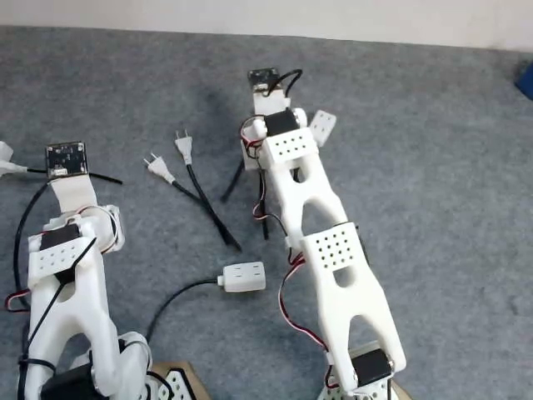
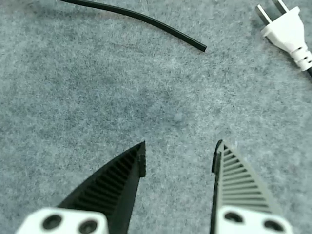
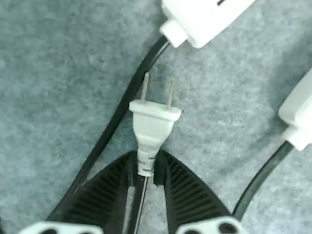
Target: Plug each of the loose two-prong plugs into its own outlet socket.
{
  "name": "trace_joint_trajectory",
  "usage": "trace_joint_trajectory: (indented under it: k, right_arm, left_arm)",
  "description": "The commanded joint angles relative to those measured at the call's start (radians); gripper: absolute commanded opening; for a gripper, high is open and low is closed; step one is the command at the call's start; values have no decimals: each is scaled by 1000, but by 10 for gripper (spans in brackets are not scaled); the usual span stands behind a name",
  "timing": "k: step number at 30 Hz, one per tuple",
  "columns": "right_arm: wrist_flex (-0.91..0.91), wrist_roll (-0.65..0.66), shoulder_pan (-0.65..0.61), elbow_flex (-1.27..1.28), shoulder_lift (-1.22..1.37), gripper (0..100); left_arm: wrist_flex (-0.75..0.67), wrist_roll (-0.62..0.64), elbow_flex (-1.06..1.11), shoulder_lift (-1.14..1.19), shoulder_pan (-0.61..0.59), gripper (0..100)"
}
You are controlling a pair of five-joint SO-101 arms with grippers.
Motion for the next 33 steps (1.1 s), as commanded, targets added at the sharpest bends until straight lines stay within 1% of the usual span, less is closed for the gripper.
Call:
trace_joint_trajectory:
  k: [1,4,5,6,8,11,12,17,21,23,27,29,33]
  right_arm:
    - [150,69,-45,-41,-25,5]
    - [285,132,-65,-166,-104,5]
    - [283,155,-65,-196,-137,5]
    - [283,169,-58,-196,-180,5]
    - [283,176,-38,-102,-286,5]
    - [280,186,-30,170,-495,5]
    - [280,207,-38,262,-572,5]
    - [280,334,-162,717,-1006,5]
    - [263,362,-217,1061,-1353,5]
    - [217,365,-219,1218,-1506,5]
    - [97,451,-225,1543,-1774,5]
    - [4,485,-223,1707,-1893,5]
    - [-225,488,-223,2015,-2055,5]
  left_arm:
    - [-14,2,-12,-33,16,235]
    - [-11,2,-42,-30,16,235]
    - [-11,2,-53,-28,16,235]
    - [-6,2,-64,-27,16,235]
    - [41,2,-96,-27,16,235]
    - [143,0,-179,-27,35,235]
    - [175,0,-213,-27,42,235]
    - [336,0,-378,-25,122,235]
    - [505,0,-501,-25,183,238]
    - [577,-3,-542,-25,216,238]
    - [687,-72,-576,-33,303,239]
    - [713,-104,-578,-35,328,239]
    - [712,-166,-562,-74,337,253]
